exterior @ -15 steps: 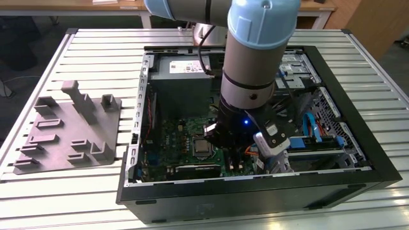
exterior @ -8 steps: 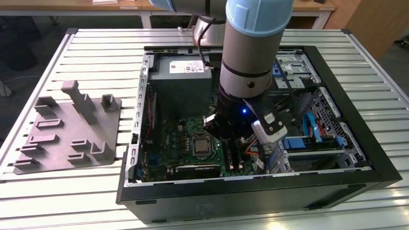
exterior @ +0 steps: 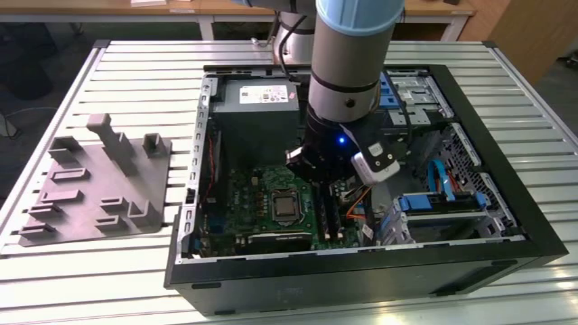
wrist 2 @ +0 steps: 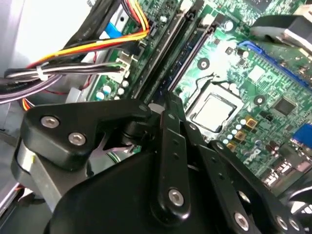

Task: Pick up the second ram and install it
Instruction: 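Press down the second ram until it locks into place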

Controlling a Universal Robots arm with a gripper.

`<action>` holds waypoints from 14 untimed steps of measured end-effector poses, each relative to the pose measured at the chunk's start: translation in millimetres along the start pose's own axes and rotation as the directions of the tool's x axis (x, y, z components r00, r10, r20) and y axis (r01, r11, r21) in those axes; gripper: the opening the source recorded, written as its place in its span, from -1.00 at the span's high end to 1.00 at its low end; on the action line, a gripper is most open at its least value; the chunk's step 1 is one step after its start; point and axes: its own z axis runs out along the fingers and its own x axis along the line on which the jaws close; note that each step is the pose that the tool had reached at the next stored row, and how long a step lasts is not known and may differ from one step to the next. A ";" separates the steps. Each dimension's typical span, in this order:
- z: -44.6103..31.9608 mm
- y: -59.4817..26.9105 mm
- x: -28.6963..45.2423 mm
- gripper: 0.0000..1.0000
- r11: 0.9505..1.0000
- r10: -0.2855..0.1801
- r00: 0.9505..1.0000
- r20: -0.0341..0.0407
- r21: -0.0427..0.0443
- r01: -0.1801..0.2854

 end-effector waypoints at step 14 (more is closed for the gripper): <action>-36.7 -2.6 -0.1 0.80 1.000 0.000 1.000 0.000 -0.001 0.000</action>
